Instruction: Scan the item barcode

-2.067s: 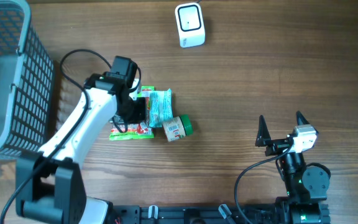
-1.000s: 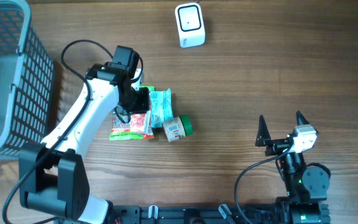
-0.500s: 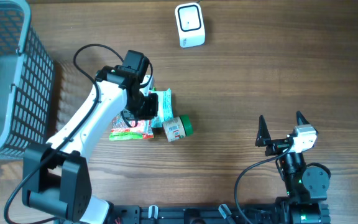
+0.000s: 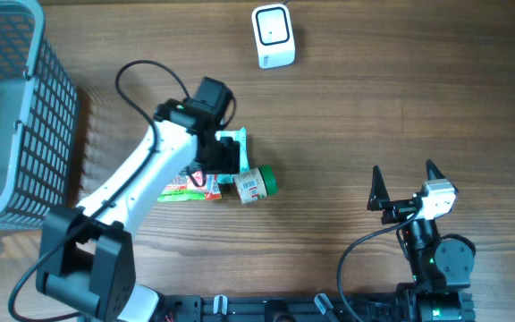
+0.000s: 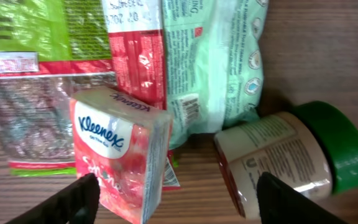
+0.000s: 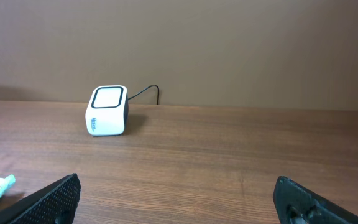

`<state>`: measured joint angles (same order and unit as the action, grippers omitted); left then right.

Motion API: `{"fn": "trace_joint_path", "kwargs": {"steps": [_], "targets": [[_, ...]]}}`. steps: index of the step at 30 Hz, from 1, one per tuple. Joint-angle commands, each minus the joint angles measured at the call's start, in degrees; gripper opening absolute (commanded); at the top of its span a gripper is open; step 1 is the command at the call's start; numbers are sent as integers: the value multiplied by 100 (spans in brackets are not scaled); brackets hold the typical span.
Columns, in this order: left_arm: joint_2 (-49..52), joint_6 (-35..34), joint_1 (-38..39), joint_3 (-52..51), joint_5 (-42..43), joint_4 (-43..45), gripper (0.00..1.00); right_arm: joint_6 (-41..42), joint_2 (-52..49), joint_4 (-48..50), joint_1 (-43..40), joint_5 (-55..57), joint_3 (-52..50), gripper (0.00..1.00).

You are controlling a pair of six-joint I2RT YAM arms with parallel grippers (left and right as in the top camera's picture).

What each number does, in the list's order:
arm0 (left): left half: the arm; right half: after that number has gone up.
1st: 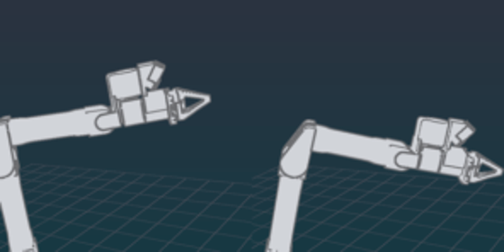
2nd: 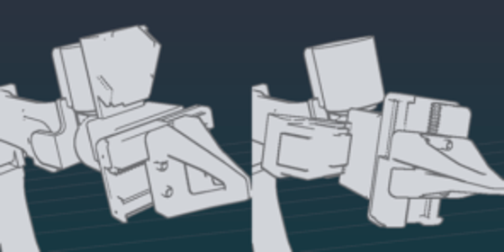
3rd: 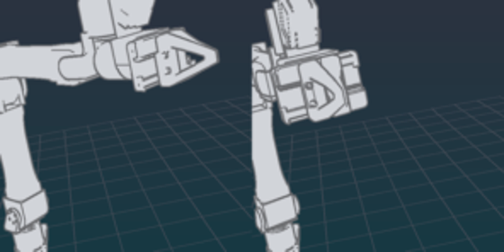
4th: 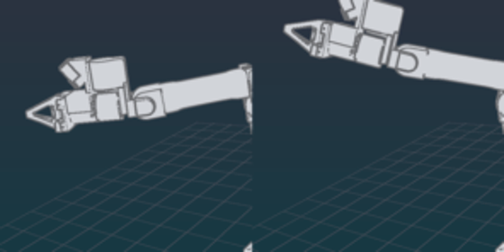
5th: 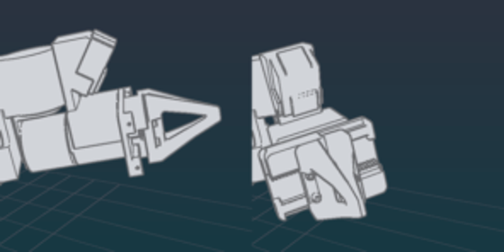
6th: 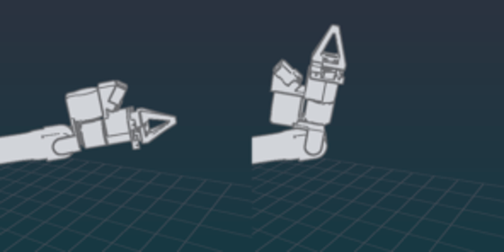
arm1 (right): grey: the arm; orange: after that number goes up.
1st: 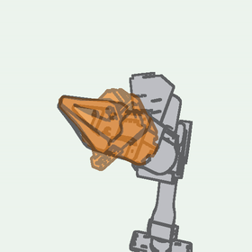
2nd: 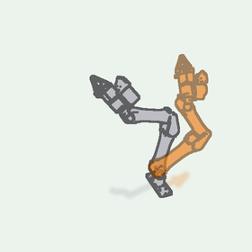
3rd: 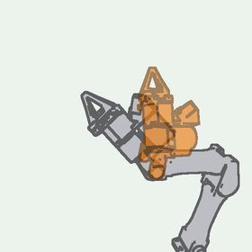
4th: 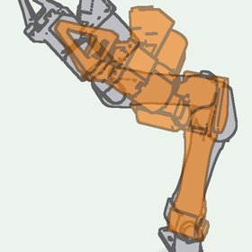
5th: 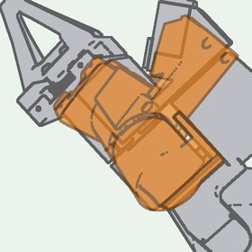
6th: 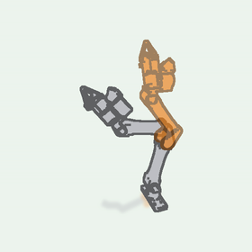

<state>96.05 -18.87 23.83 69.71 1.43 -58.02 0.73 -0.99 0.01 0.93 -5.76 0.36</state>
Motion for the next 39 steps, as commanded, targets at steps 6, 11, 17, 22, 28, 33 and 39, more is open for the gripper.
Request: {"fn": "trace_joint_path", "kwargs": {"steps": [6,11,17,22,28,33,39], "targets": [[-48,-387,481,-50,-1119,160,91,-55,17,31,22,9,-7,100],[-46,-610,479,-50,-1316,164,51,-55,17,31,22,11,-7,100],[-46,-883,483,-50,-1419,181,49,-57,17,31,22,9,-7,100],[-26,-1001,507,-55,-1451,164,40,-55,17,31,22,9,-7,100],[-24,-1353,595,-339,-2094,186,42,-55,17,28,22,9,-7,100],[-24,-1355,605,-610,-2039,433,41,-55,17,31,22,9,-7,100],[-24,-1266,634,-612,-2048,588,42,-57,17,31,22,9,-7,100]]}}
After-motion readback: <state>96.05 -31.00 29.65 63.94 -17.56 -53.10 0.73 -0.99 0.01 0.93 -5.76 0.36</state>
